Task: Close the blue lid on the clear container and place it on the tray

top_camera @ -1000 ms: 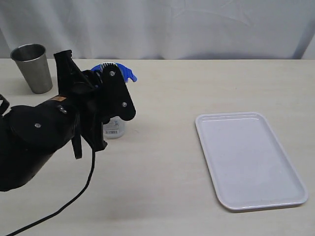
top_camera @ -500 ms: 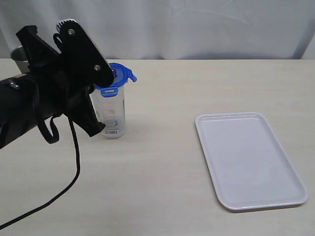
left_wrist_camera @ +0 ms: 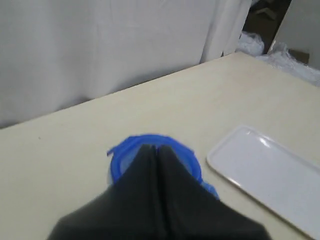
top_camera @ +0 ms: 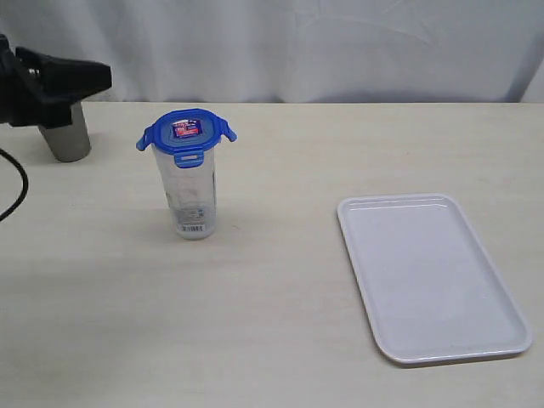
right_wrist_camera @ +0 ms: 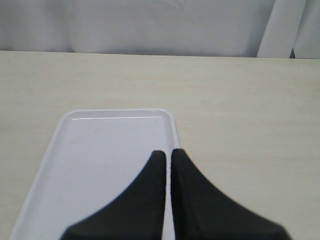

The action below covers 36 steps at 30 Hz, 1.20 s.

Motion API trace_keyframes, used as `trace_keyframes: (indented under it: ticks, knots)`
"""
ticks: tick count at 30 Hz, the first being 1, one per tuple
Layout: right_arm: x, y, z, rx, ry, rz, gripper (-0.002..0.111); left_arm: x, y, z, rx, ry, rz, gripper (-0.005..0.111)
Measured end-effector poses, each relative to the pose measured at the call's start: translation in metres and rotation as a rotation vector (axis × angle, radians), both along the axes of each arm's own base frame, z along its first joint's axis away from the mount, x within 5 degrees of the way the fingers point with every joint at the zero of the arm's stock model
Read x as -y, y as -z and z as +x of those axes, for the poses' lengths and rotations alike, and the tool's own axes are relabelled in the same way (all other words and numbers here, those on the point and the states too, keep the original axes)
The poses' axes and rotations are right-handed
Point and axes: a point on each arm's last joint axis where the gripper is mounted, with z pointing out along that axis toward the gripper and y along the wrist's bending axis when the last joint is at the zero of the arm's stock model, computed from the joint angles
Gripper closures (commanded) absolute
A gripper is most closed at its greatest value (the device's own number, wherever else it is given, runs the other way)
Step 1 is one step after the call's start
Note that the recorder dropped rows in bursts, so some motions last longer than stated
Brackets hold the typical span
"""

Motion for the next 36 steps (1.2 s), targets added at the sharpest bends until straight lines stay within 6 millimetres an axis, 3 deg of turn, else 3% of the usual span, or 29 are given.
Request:
trace_keyframes:
  ticks: [2,6,15,24,36]
  knots:
    - [0.0,0.0,0.0,0.0,0.0,0.0,0.104,0.001,0.023,-0.005,-0.009,0.049,0.044,0.107]
    - [0.0,0.0,0.0,0.0,0.0,0.0,0.104,0.01,0.043,-0.007,-0.042,0.123,0.054,0.107]
    - [0.0,0.0,0.0,0.0,0.0,0.0,0.104,0.011,0.087,0.016,-0.187,0.132,0.079,0.107]
    - [0.0,0.0,0.0,0.0,0.0,0.0,0.104,0.01,0.097,0.039,-0.194,0.134,0.093,0.107]
    - [0.0,0.0,0.0,0.0,0.0,0.0,0.104,0.007,0.1,0.044,-0.21,0.078,0.117,0.107]
